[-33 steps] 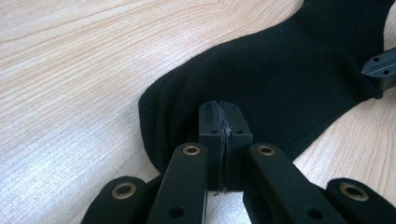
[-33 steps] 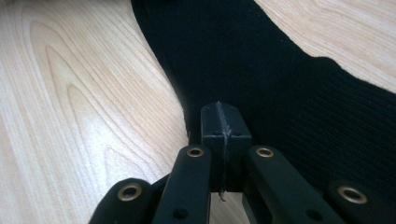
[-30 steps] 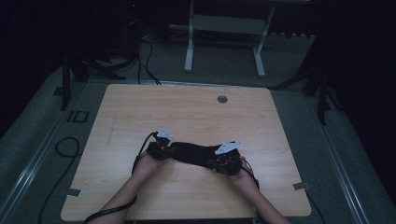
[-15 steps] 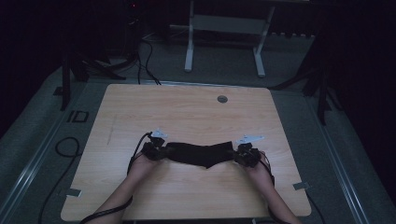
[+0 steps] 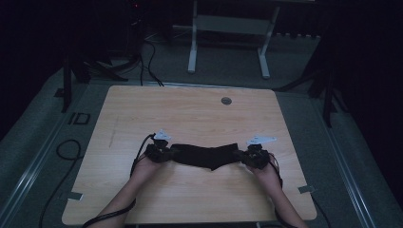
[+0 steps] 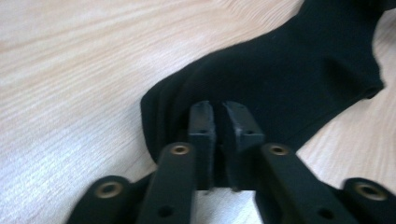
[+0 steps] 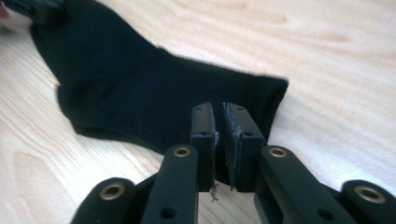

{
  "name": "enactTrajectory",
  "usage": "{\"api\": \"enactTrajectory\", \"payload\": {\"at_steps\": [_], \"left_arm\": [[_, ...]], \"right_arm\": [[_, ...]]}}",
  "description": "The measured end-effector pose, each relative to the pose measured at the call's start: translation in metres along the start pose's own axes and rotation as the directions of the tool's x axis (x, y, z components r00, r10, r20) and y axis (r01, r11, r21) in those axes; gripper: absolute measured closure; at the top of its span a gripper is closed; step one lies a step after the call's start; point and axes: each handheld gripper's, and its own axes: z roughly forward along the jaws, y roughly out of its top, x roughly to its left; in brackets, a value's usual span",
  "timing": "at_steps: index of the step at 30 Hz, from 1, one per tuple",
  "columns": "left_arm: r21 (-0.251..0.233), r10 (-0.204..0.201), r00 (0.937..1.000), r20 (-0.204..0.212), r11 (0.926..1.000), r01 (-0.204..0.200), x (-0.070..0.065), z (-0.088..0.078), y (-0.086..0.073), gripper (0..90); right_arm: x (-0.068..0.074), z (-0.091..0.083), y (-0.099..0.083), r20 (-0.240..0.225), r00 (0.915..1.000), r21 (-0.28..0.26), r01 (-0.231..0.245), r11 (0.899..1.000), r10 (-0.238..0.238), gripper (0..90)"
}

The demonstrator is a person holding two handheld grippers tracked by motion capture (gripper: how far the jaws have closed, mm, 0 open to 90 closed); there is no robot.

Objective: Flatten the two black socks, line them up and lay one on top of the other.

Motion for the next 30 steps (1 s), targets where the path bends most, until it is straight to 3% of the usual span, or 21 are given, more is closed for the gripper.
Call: {"api": "enactTrajectory", "payload": {"at_steps": [4, 6, 9, 12, 15, 16, 17, 19, 23, 27, 30], "left_arm": [[-0.022, 0.004, 0.9999, 0.013, 0.9997, -0.003, -0.004, -0.005, 0.0, 59.5], [-0.035, 0.028, 0.9995, 0.016, 0.999, -0.028, -0.007, -0.007, 0.0, 48.7], [-0.061, 0.059, 0.9978, 0.032, 0.9965, -0.056, -0.011, -0.011, -0.003, 40.1], [-0.065, 0.043, 0.9981, 0.045, 0.9971, -0.04, -0.011, -0.015, -0.005, 28.2], [-0.081, 0.033, 0.9993, 0.016, 0.9962, -0.032, -0.011, -0.021, -0.008, 15.8], [-0.081, 0.033, 0.9993, 0.016, 0.9962, -0.032, -0.011, -0.021, -0.008, 14.8], [-0.097, 0.04, 0.9992, -0.005, 0.9945, -0.04, -0.011, -0.026, -0.011, 14.7], [-0.122, 0.037, 0.9992, -0.015, 0.9917, -0.039, -0.01, -0.032, -0.014, 14.5], [-0.152, 0.034, 0.998, -0.053, 0.9875, -0.041, -0.006, -0.043, -0.021, 13.8], [-0.172, 0.016, 0.9964, -0.083, 0.9846, -0.03, 0.002, -0.053, -0.031, 13.8], [-0.181, 0.007, 0.9955, -0.094, 0.9832, -0.024, 0.007, -0.06, -0.039, 13.8]], "right_arm": [[-0.008, -0.013, 0.004, -0.011, 0.9996, -0.047, -0.025, 0.999, 0.025, 62.4], [-0.013, -0.017, 0.004, -0.016, 0.9992, -0.051, -0.038, 0.998, 0.038, 51.5], [-0.021, -0.024, 0.003, -0.008, 0.9993, -0.07, -0.037, 0.997, 0.036, 38.3], [-0.028, -0.03, 0.0, 0.004, 0.9984, -0.072, -0.056, 0.996, 0.057, 33.6], [-0.032, -0.031, -0.004, -0.022, 0.9983, -0.039, -0.055, 0.998, 0.054, 19.8], [-0.032, -0.031, -0.004, -0.022, 0.9983, -0.039, -0.055, 0.998, 0.054, 19.8], [-0.032, -0.032, -0.007, -0.006, 0.9998, -0.044, -0.018, 0.999, 0.017, 18.4], [-0.032, -0.032, -0.01, 0.029, 0.9995, -0.042, 0.012, 0.999, -0.011, 13.3], [-0.036, -0.036, -0.016, 0.055, 0.9979, -0.064, 0.037, 0.997, -0.034, 13.5], [-0.041, -0.038, -0.021, 0.069, 0.9971, -0.068, 0.036, 0.997, -0.031, 13.3], [-0.046, -0.043, -0.027, 0.068, 0.9977, -0.051, 0.003, 0.999, 0.0, 14.0]]}}
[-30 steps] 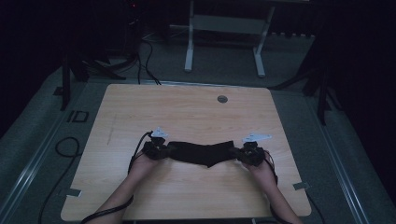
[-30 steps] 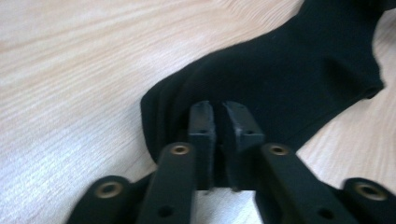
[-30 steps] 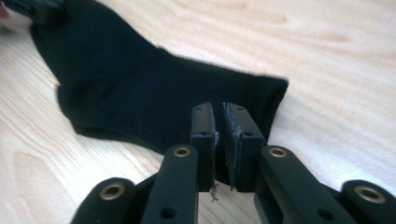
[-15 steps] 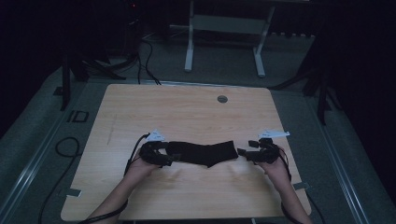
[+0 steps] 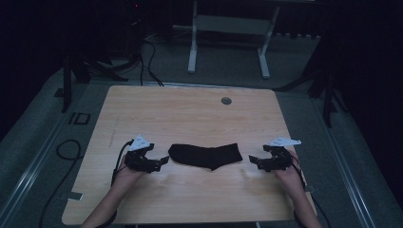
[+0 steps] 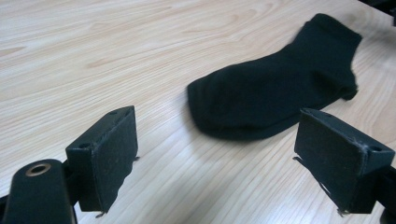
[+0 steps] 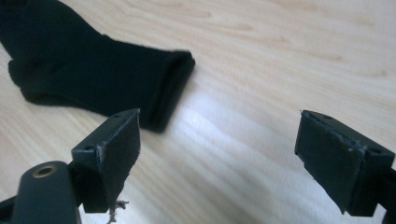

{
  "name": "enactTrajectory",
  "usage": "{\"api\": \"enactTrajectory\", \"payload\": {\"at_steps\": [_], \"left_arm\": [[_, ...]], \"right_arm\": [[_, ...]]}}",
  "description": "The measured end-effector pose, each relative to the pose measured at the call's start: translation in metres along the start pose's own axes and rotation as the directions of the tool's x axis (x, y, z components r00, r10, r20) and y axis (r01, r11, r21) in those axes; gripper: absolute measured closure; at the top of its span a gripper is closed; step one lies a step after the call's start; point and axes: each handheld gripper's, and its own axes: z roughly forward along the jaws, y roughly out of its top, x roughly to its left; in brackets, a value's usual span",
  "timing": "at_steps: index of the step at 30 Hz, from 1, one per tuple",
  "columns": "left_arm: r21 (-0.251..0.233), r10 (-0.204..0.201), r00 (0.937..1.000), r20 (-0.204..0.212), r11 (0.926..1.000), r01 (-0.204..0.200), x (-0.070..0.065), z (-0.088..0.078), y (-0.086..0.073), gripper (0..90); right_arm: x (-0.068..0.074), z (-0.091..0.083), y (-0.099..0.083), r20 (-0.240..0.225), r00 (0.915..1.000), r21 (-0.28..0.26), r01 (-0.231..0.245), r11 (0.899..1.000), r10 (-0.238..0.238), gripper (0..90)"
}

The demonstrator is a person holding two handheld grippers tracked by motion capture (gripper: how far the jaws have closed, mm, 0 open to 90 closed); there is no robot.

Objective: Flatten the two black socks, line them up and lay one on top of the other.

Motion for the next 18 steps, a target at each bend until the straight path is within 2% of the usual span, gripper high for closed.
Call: {"api": "enactTrajectory", "payload": {"at_steps": [6, 15, 18], "left_arm": [[0.004, -0.005, 0.9998, -0.018, 1.0, 0.005, 0.007, -0.017, -0.013, 13.8], [-0.013, -0.037, 0.9971, -0.067, 0.9992, 0.037, 0.019, -0.042, -0.032, 13.8], [-0.02, -0.061, 0.9948, -0.082, 0.9981, 0.059, 0.023, -0.05, -0.04, 13.8]], "right_arm": [[-0.008, -0.01, -0.012, 0.044, 0.999, -0.004, -0.007, 1.0, 0.007, 13.5], [-0.021, -0.028, -0.033, 0.085, 0.9944, -0.024, -0.062, 0.998, 0.064, 13.4], [-0.024, -0.032, -0.04, 0.099, 0.9918, -0.023, -0.078, 0.997, 0.08, 13.4]]}}
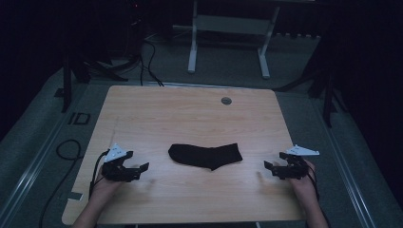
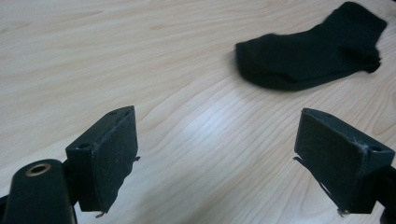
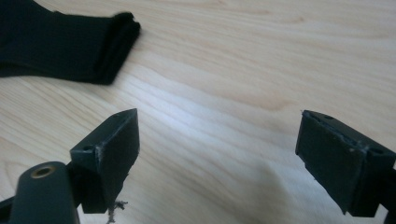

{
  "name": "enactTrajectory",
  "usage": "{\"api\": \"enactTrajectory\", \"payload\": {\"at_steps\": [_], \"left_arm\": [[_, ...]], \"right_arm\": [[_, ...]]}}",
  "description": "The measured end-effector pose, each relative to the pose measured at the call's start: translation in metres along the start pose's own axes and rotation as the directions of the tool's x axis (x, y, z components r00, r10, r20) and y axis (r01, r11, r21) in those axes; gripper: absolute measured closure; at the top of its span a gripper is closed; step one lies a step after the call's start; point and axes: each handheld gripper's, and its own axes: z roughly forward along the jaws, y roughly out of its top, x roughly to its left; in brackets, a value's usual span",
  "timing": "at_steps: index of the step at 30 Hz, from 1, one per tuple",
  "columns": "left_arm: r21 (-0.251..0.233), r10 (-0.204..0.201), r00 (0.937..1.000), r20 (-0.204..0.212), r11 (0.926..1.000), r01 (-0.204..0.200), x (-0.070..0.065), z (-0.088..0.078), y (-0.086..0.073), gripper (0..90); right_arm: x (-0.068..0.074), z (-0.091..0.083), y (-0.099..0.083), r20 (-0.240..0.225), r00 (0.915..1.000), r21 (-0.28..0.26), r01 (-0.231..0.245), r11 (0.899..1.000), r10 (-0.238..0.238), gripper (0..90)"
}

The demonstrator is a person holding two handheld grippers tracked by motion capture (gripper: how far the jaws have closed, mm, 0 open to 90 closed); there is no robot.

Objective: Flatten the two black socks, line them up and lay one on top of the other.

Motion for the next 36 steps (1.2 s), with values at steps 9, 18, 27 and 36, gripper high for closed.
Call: {"api": "enactTrajectory", "payload": {"at_steps": [9, 18, 27, 36], "left_arm": [[-0.034, -0.032, 0.9995, -0.009, 0.9989, 0.032, 0.009, -0.02, -0.02, 13.8], [-0.07, -0.043, 0.999, -0.009, 0.9967, 0.042, 0.007, -0.036, -0.028, 13.8], [-0.098, -0.07, 0.9975, -0.004, 0.9928, 0.07, 0.012, -0.042, -0.034, 13.8], [-0.085, -0.058, 0.9983, 0.005, 0.9946, 0.059, 0.009, -0.039, -0.037, 13.8]], "right_arm": [[0.0, -0.01, -0.015, 0.046, 0.9985, -0.022, -0.028, 0.999, 0.029, 13.5], [0.007, -0.021, -0.026, 0.07, 0.997, -0.041, -0.03, 0.999, 0.033, 13.4], [0.003, -0.023, -0.032, 0.082, 0.9953, -0.065, -0.047, 0.997, 0.052, 13.5], [0.004, -0.02, -0.032, 0.09, 0.9954, -0.057, -0.028, 0.998, 0.033, 13.5]]}}
